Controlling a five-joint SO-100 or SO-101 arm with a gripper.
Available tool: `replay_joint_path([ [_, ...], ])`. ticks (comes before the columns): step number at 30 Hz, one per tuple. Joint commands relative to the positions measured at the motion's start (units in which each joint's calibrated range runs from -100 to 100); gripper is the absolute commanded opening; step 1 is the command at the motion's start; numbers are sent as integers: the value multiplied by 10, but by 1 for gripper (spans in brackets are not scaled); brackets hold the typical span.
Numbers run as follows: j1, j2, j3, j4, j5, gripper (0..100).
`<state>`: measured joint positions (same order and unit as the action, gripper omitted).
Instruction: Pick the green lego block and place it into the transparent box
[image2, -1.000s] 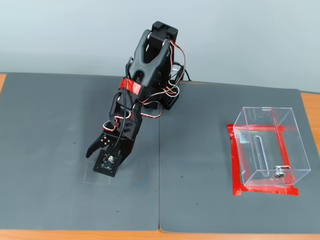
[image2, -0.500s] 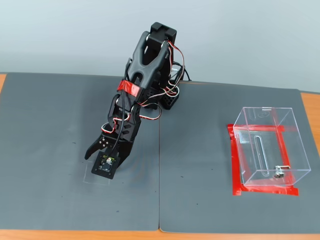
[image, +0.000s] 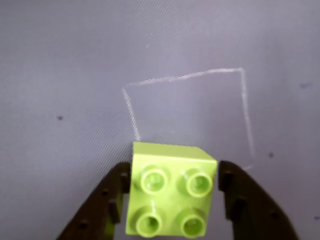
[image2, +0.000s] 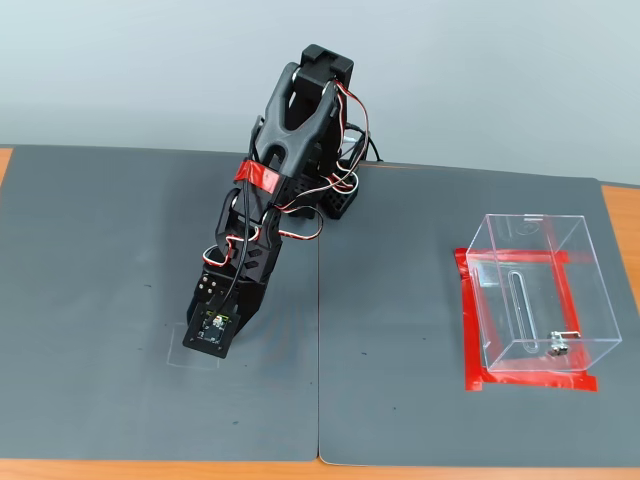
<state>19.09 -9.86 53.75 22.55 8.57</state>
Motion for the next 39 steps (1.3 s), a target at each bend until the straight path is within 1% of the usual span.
replay_joint_path([
  [1,1,-10,-17,3,-2,20],
  [4,2,-11,-16,4,-14,20],
  [9,2,-11,-23,37,-23,20],
  [17,1,-11,-24,38,-23,19],
  [21,1,-11,-24,38,-23,12],
  [23,1,-11,-24,38,-23,10],
  [32,-5,-13,-25,33,-18,10],
  [35,-16,-33,-38,38,-17,10],
  [39,-45,-99,-43,33,-17,9],
])
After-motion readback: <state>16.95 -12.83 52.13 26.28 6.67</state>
